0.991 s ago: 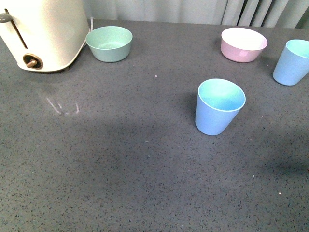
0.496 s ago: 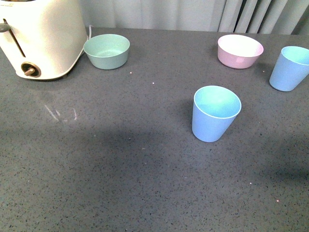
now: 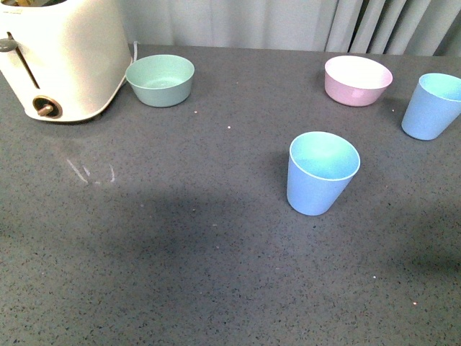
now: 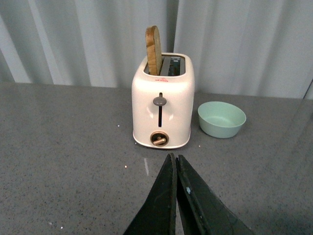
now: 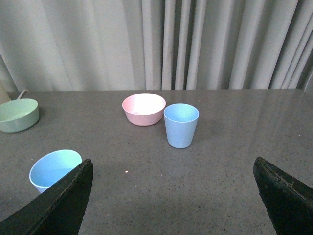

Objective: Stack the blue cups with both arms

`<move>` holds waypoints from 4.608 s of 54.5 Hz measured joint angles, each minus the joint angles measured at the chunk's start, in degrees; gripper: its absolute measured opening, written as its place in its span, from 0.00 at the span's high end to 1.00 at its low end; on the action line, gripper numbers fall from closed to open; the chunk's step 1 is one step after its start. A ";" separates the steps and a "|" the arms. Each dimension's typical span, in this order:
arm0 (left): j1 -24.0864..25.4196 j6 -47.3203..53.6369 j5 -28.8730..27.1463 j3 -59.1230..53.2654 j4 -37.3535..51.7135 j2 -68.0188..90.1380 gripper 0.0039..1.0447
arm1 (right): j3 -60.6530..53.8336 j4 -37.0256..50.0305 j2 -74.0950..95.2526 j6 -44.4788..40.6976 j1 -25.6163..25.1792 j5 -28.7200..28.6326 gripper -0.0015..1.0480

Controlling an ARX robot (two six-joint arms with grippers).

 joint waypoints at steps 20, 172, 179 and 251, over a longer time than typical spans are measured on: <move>0.00 0.02 -0.07 -0.04 -11.76 -12.66 0.99 | 0.00 0.00 0.00 0.00 0.00 0.00 0.09; 0.00 0.11 -0.07 -0.04 -33.57 -33.94 0.08 | 76.46 -2.01 121.39 -23.65 0.96 3.67 0.41; 0.00 0.13 -0.07 -0.04 -33.57 -33.94 0.08 | 76.63 -1.97 121.39 -23.39 0.96 4.09 0.59; 0.00 0.13 -0.07 -0.04 -33.57 -33.94 0.08 | 60.67 -19.41 91.47 -28.85 19.63 -15.65 0.98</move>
